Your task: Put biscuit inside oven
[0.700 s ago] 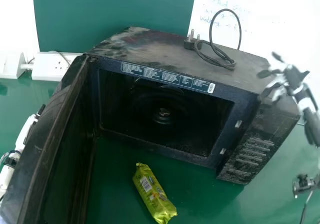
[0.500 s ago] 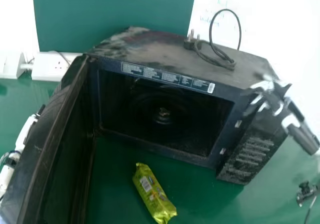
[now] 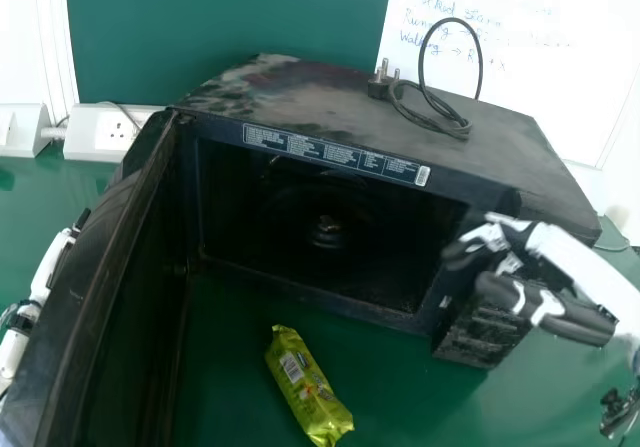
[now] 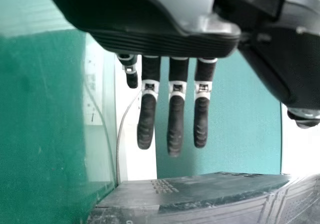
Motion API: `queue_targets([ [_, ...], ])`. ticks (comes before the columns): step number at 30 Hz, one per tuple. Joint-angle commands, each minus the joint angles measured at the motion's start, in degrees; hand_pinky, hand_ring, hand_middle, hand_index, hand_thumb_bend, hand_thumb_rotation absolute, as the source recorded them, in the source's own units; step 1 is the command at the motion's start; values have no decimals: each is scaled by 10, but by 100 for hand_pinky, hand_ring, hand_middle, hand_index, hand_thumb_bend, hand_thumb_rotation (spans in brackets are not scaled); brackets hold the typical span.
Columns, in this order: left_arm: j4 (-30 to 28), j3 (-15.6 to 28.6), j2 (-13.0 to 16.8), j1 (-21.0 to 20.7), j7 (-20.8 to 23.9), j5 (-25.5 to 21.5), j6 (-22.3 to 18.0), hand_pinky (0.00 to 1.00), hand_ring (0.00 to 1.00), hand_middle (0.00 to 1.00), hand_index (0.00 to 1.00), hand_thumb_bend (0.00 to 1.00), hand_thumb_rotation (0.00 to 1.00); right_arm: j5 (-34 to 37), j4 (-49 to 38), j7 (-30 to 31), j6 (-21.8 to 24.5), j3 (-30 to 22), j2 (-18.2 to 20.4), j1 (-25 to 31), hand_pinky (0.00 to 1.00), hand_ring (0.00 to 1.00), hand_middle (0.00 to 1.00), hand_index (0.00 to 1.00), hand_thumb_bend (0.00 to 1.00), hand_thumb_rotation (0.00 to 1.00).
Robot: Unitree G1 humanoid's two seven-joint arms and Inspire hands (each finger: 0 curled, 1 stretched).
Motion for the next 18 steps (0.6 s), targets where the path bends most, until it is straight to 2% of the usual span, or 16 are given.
queue_targets([
  [1, -1, 5, 5, 5, 5, 2, 1, 30, 34, 40, 49, 52, 7, 10, 16, 10, -24, 21, -1, -14, 49, 64, 73, 78, 90, 37],
  [2, -2, 5, 5, 5, 5, 0, 4, 30, 34, 40, 49, 52, 7, -9, 16, 6, -36, 29, -3, -13, 49, 63, 71, 78, 90, 40],
  [4, -7, 5, 3, 6, 4, -3, 7, 29, 33, 40, 49, 52, 6, -60, 0, -15, -49, 40, -6, -6, 48, 61, 68, 76, 96, 51],
  [6, -10, 4, 2, 7, 7, 0, 7, 29, 33, 40, 49, 52, 6, -79, -11, -28, -55, 53, 3, -8, 47, 61, 68, 75, 99, 54],
  [9, -16, 3, 0, 9, 9, -1, 11, 29, 33, 40, 49, 52, 6, -83, -15, -33, -48, 74, 1, -14, 44, 61, 69, 77, 100, 53],
  [10, -18, 3, -1, 9, 7, -3, 12, 29, 33, 40, 49, 52, 6, -89, -19, -35, -39, 79, -5, -15, 44, 61, 70, 78, 100, 50],
  [14, -22, 2, -6, 8, 8, -4, 16, 29, 33, 40, 49, 52, 6, -145, -55, -44, 6, 88, -37, -17, 43, 63, 71, 79, 100, 52],
  [17, -25, -3, -9, 9, 18, 8, 10, 29, 33, 40, 49, 52, 6, -124, -54, -34, 35, 99, -42, -31, 47, 70, 77, 83, 94, 45],
  [18, -26, -5, -10, 10, 22, 13, 8, 29, 33, 40, 49, 52, 7, -134, -55, -37, 34, 102, -43, -30, 49, 73, 78, 85, 93, 48],
])
